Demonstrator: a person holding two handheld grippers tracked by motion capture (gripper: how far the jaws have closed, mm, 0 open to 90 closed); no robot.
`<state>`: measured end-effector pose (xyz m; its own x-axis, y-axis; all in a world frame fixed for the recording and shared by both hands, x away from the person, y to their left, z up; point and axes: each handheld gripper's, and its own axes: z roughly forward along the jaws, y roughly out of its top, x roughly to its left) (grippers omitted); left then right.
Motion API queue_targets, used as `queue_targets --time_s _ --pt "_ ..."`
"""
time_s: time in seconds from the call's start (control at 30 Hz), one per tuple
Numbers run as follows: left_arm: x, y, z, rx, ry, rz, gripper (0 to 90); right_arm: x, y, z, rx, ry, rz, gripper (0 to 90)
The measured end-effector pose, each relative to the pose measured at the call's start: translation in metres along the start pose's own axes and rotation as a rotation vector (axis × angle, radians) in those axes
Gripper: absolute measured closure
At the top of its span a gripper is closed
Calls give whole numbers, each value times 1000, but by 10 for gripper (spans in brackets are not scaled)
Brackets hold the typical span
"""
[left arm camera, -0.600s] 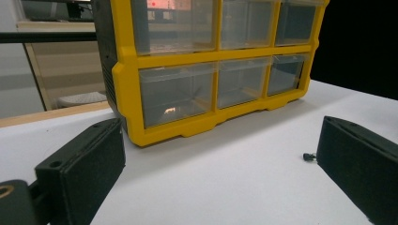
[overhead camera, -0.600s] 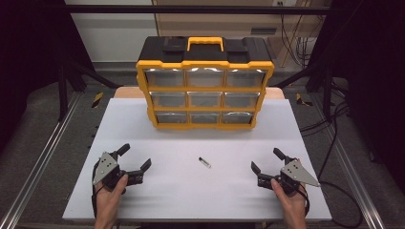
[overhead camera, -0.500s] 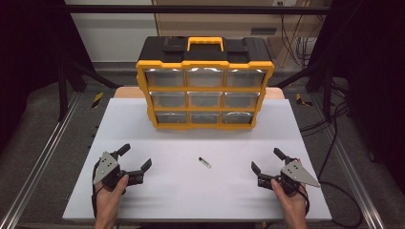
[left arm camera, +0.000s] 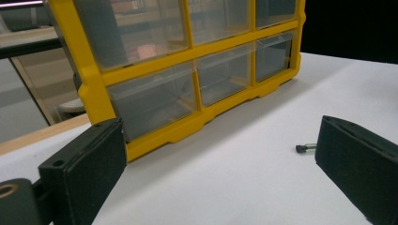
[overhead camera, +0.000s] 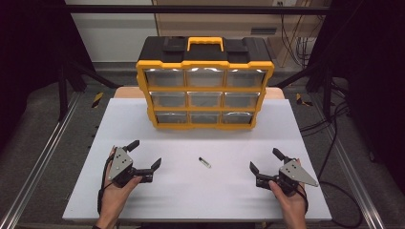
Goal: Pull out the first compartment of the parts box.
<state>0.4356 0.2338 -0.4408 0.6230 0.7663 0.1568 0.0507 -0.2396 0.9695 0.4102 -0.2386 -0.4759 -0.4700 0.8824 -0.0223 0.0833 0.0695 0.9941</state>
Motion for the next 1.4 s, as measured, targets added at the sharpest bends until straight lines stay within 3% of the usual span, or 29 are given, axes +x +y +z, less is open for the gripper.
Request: queue_targets --time_s 0.03,0.07,0.17,0.3,0.37,0.43,0.57,0.63,0.83,0.93,0.97,1.13,1.27,1.4 --pt "0 0 0 0 0 0 21 0 0 0 0 0 0 33" --pt "2 9 4 7 8 41 21 0 0 0 1 -7 -2 29" --pt "3 17 8 31 9 66 18 1 1 0 3 -17 2 28" --pt "6 36 21 75 14 146 19 2 1 1 11 -24 -9 30" --pt "7 39 23 80 16 157 19 2 1 1 11 -27 -8 33" --pt "9 50 31 105 14 205 20 1 1 1 11 -29 -8 35" --pt "10 60 36 127 10 226 27 2 1 1 13 -34 -12 35" --pt "10 71 39 143 11 263 28 2 1 1 10 -33 -15 41" --pt "15 86 49 176 40 325 32 4 1 3 15 -35 -35 50" --pt "17 90 51 182 51 346 37 5 1 3 16 -35 -41 51" --pt "18 94 53 193 71 370 40 5 2 3 17 -35 -41 51" --pt "18 103 55 189 83 406 54 4 1 3 29 -37 -35 50" --pt "17 114 61 201 89 464 58 4 1 2 33 -38 -37 49" --pt "15 120 63 189 108 496 71 4 1 2 32 -40 -37 49"
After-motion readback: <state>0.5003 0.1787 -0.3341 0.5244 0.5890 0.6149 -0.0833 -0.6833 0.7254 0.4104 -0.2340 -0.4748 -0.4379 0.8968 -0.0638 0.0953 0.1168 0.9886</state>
